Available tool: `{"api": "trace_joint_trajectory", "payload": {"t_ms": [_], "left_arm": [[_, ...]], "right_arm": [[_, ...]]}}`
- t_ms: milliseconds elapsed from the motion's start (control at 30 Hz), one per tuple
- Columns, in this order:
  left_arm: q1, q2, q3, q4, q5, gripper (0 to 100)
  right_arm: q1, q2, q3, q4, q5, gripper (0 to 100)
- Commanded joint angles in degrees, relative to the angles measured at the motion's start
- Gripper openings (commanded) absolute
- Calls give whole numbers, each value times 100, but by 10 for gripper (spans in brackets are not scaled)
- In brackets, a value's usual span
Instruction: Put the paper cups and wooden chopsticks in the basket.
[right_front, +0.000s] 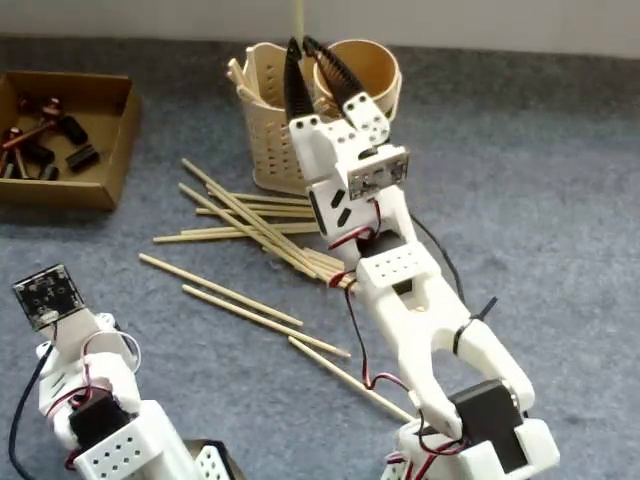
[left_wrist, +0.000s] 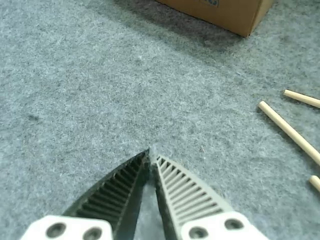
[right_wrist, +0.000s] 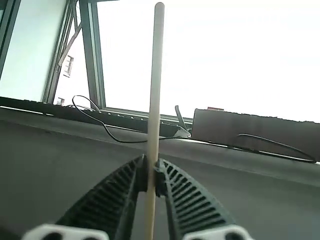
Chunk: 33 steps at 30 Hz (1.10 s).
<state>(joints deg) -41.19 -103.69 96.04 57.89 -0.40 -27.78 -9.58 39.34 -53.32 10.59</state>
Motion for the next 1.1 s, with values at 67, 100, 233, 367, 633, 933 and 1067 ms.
{"api": "trace_joint_trajectory", "payload": {"t_ms": [67,100,233,367,633,933,1067], "left_arm": [[-66,-13,110,18,-35,5],[-66,-13,110,18,-35,5],[-66,-13,110,18,-35,5],[-66,-13,110,18,-35,5],[-57,-13,110,18,-35,5],[-57,-13,110,18,-35,5],[-48,-13,110,18,-35,5]], "right_arm": [[57,-48,171,-119,53,56],[48,-48,198,-119,167,87],[-84,-48,356,-119,844,154],[-101,-48,391,-119,914,152],[-101,-66,391,-119,923,152],[-224,-1174,1534,-92,923,152],[-224,-2053,2202,321,923,152]]}}
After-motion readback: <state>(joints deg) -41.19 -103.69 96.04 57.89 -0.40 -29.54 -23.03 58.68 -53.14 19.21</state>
